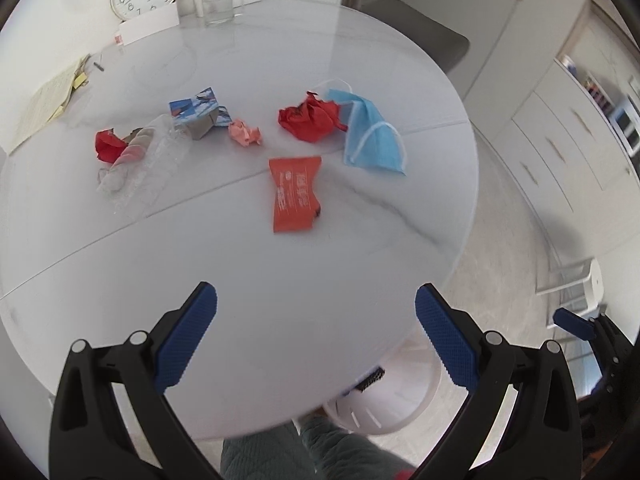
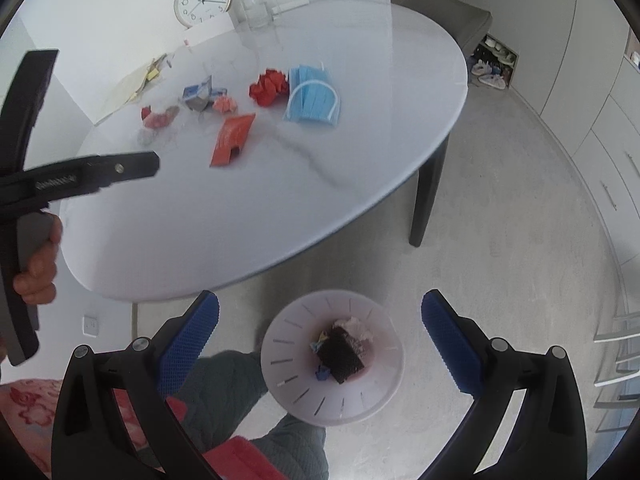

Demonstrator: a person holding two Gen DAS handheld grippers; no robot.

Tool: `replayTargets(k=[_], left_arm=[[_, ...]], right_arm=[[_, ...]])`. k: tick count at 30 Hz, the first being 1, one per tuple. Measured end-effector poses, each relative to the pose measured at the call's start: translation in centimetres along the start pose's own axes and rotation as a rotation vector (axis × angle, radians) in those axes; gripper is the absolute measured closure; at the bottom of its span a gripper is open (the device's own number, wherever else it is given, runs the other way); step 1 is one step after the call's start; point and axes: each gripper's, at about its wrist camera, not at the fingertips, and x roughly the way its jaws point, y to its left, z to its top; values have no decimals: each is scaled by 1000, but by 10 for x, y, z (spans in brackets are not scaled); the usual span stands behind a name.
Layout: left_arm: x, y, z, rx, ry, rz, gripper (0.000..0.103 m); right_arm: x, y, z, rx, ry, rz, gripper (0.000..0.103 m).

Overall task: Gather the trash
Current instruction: 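Grasp the red snack packet with the left tool while right grasps the blue mask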

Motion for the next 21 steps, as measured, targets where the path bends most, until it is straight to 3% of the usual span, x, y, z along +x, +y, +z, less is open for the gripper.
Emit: replayTargets(k=[16, 21], left_arm=[[114, 9, 68, 41, 106, 44, 10], [134, 12, 72, 33, 150, 43, 24]], right_arm=[[57, -14, 114, 95, -25, -54, 2], [78, -18, 142, 90, -19, -61, 2]])
